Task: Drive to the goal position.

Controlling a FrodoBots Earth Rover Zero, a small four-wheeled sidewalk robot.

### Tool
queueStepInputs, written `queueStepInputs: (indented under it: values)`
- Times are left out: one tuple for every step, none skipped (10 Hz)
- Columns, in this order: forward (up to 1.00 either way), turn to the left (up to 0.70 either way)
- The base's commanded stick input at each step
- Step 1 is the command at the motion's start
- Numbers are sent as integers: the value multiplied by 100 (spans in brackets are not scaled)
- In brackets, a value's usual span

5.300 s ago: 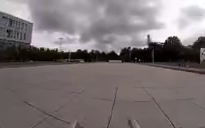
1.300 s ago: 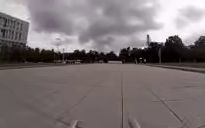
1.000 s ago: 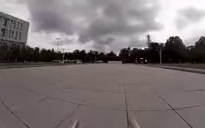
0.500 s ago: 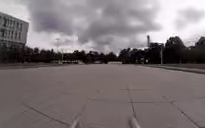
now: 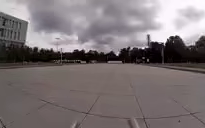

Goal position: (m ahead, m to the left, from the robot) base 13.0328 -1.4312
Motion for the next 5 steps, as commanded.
queueStepInputs:
  values:
    - [100,0]
    - [100,0]
    - [100,0]
    - [100,0]
    - [100,0]
